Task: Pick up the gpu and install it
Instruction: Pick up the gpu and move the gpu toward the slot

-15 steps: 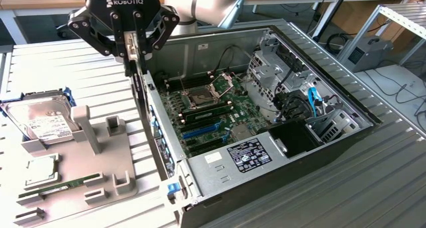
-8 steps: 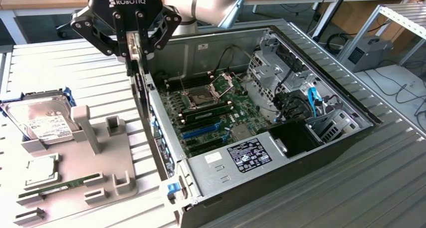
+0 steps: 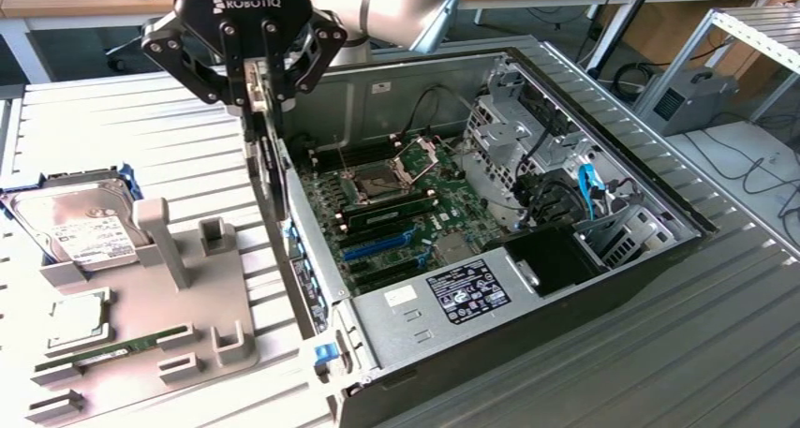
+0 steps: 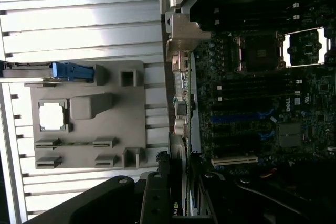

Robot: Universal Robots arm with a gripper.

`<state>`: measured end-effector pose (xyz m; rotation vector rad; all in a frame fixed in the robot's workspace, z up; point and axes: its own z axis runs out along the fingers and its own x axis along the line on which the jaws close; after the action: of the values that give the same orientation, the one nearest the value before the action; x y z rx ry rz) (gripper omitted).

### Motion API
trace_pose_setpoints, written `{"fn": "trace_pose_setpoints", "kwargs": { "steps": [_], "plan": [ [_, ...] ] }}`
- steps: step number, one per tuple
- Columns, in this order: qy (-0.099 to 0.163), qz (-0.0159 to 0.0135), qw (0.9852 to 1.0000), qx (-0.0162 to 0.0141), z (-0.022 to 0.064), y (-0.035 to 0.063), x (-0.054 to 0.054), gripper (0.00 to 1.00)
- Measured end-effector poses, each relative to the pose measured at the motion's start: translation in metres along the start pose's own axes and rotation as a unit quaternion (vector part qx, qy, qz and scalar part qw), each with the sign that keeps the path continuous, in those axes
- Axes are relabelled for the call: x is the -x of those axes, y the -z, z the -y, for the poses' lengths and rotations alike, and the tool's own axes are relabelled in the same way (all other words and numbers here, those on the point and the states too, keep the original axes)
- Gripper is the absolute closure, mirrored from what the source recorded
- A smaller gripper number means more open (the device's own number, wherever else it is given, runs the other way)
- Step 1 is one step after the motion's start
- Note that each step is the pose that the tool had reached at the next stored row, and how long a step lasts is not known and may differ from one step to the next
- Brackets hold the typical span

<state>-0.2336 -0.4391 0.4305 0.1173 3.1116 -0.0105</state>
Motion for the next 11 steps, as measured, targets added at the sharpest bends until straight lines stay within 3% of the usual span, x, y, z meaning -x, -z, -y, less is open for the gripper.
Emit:
{"fn": "trace_pose_setpoints", "kwargs": {
  "steps": [11],
  "plan": [
    [0.0, 0.0, 1.0, 0.0, -0.0006, -0.0006, 0.0079, 0.74]
  ]
}}
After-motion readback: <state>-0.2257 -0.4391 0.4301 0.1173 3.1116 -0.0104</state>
